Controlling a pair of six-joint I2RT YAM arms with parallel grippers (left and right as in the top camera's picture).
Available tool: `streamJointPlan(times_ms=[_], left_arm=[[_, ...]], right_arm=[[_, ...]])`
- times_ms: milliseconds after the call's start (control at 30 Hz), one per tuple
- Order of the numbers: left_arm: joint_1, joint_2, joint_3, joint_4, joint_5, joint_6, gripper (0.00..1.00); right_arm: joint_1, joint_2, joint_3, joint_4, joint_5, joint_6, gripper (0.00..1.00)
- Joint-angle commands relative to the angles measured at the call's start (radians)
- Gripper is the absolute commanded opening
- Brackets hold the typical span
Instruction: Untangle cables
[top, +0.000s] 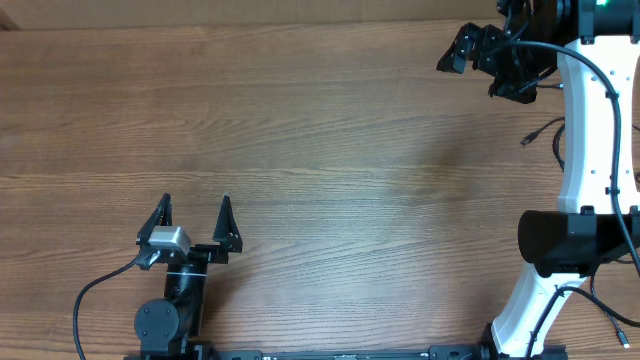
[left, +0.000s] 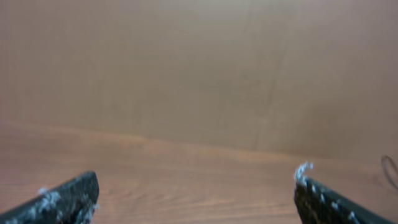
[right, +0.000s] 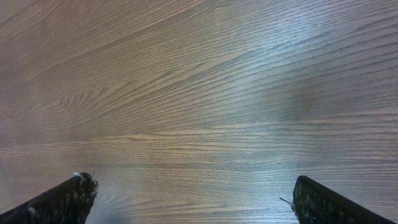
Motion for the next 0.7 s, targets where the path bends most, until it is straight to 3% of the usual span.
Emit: streamJointPlan(times_ms=[0, 233, 667], left_arm=[[0.042, -0.061, -0.004, -0.109, -0.010, -0.005, 1.00], [0.090, -0.108, -0.004, -0.315, 0.002, 0.044, 1.00], [0.090, -0.109, -0.004, -0.314, 0.017, 0.120, 1.00]], right_arm=[[0.003, -0.001, 0.000, 0.003, 0.010, -0.005, 1.00], [0.003, -0.001, 0.000, 0.003, 0.010, -0.005, 1.00], [0.003, -0.001, 0.000, 0.003, 0.010, -0.005, 1.00]])
